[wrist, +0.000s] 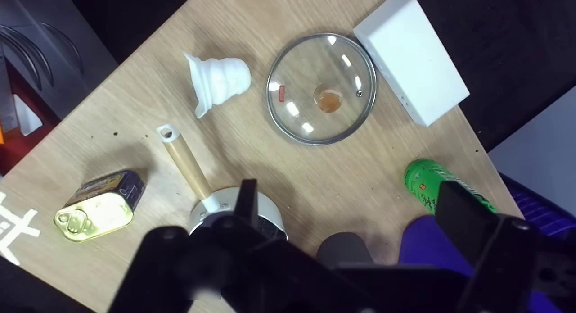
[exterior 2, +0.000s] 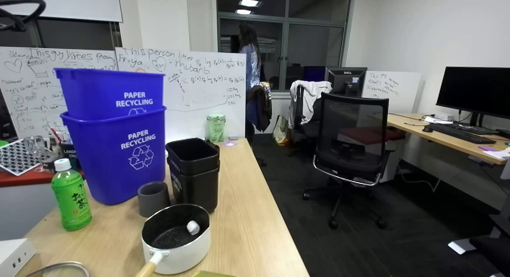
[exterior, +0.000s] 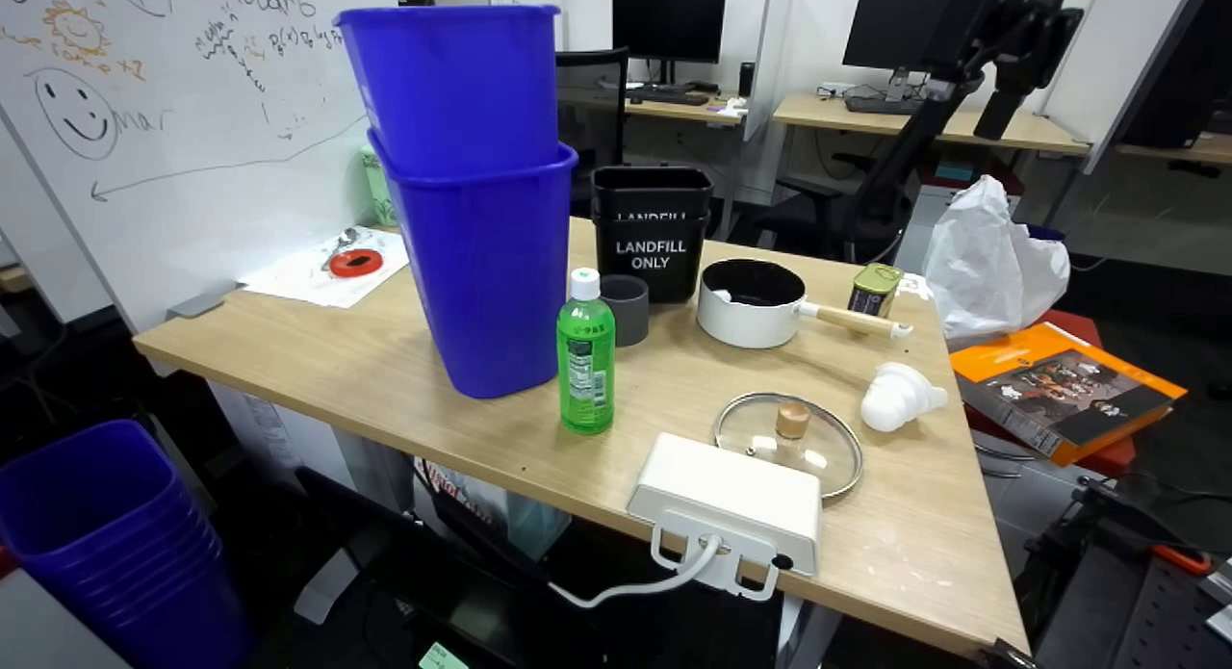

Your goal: Place the lid on the white pot

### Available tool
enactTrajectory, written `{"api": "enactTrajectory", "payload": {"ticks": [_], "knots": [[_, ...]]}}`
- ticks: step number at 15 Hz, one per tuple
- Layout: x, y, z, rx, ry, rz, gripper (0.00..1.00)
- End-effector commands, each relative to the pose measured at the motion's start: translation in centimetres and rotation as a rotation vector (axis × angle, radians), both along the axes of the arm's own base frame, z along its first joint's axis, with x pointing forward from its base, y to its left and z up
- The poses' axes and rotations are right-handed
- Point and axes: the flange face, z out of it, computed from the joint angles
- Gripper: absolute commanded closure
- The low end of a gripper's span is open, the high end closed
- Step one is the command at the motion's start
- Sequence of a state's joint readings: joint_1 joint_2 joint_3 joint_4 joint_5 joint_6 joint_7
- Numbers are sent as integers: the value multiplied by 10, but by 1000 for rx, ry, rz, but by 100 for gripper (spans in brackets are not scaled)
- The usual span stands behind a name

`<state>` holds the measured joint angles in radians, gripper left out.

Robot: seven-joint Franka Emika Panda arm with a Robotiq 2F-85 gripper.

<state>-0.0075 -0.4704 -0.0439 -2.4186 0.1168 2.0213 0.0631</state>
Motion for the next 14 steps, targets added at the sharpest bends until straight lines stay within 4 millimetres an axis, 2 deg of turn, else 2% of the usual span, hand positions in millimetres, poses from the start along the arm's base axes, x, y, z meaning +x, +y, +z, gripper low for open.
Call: {"api": "enactTrajectory", "payload": {"ticks": [1, 4, 6, 10, 14], "knots": [[0, 0, 1, 0, 1, 0, 0], [0, 0, 1, 0, 1, 0, 0], [-4, 3, -11, 0, 13, 2, 0], [-13, 26, -46, -11, 51, 45, 0], [-16, 66, -88, -13, 72, 127, 0]]}}
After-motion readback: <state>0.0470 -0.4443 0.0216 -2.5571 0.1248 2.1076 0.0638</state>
